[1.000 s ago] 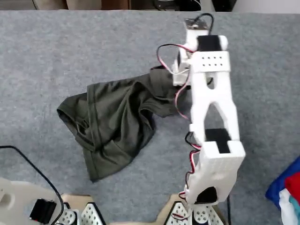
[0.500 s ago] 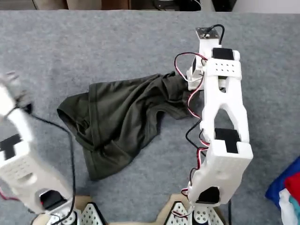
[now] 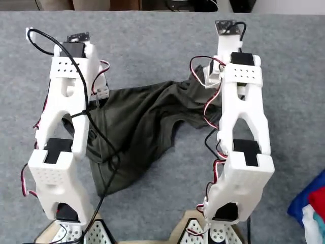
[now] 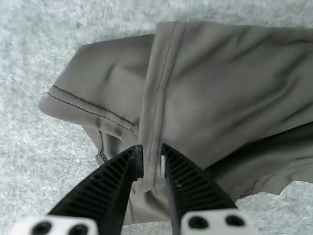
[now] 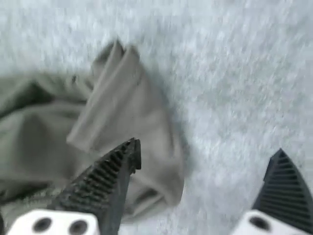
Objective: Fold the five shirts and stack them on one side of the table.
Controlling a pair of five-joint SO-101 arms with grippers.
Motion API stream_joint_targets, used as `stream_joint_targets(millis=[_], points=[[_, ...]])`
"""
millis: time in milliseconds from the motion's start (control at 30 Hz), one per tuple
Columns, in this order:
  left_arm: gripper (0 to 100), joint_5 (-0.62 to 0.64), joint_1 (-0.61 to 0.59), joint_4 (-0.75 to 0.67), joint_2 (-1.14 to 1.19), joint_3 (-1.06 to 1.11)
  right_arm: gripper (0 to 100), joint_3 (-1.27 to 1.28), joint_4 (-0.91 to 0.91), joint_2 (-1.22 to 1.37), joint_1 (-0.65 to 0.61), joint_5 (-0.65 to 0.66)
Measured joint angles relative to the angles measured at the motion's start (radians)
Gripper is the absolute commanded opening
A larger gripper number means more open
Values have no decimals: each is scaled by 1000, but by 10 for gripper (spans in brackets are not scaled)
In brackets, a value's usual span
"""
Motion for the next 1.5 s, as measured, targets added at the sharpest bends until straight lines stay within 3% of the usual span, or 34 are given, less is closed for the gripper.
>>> stream_joint_targets(millis=[300,600,867,1200,1333,1500], points=[[78,69,2,-12,3,-11,393,6,-278,130,17,0],[78,84,2,-112,204,-11,393,6,-298,153,21,0],[78,84,2,-117,273,-11,393,6,-298,153,21,0],[102,-94,2,-117,275,-43,393,6,-298,153,21,0],[168,-126,0,-117,275,-49,393,6,-298,153,21,0],[170,-124,-41,-117,275,-49,393,6,-298,153,21,0]])
